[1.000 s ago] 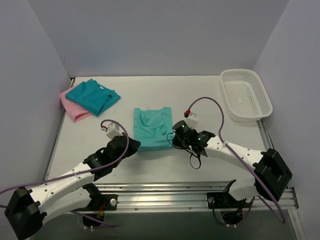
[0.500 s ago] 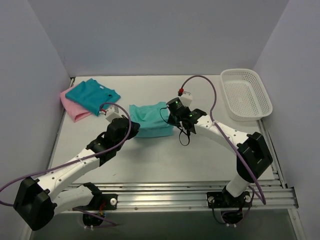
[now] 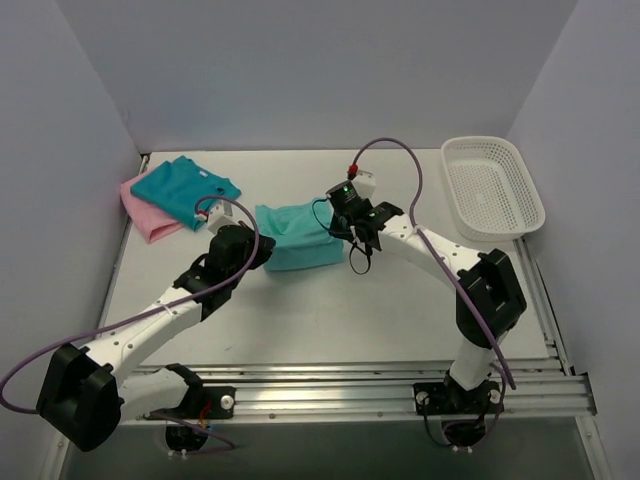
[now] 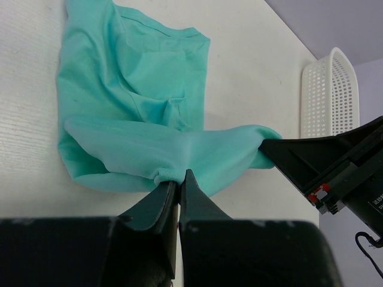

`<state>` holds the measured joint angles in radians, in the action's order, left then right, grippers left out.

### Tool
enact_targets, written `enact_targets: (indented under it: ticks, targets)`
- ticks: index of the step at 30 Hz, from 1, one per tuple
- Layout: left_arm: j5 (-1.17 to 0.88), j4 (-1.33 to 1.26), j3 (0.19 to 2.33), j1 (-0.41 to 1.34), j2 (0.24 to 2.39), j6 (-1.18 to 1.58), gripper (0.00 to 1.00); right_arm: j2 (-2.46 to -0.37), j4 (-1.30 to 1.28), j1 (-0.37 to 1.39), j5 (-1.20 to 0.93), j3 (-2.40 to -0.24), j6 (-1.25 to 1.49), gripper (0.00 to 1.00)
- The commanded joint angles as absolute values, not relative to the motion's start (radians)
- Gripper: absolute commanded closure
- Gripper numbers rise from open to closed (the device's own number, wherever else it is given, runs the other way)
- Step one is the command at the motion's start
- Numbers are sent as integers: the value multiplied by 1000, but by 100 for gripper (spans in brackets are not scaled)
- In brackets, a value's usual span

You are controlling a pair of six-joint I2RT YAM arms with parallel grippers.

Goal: Fold and stack the t-shirts
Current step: Fold the long partially folded tshirt into a neat square

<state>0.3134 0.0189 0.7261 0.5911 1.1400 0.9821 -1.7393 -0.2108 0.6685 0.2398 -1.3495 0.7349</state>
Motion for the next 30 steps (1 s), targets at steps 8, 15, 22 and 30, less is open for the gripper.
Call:
enact_targets:
  ticks: [8, 15, 22, 30]
  targets:
    - [241, -89, 870, 460, 1256, 943, 90, -1960, -285, 569, 177, -1699, 680, 100]
    - [-75, -230, 1407, 132, 1898, 891, 6, -2694, -333, 388, -207, -2754, 693, 0]
    - [-89, -48, 1829, 72, 2125, 832, 6, -2288, 473, 334, -229, -1852, 767, 0]
    - [-100, -82, 1610, 86, 1881, 772, 6, -1898, 506, 366, -157, -1557, 667, 0]
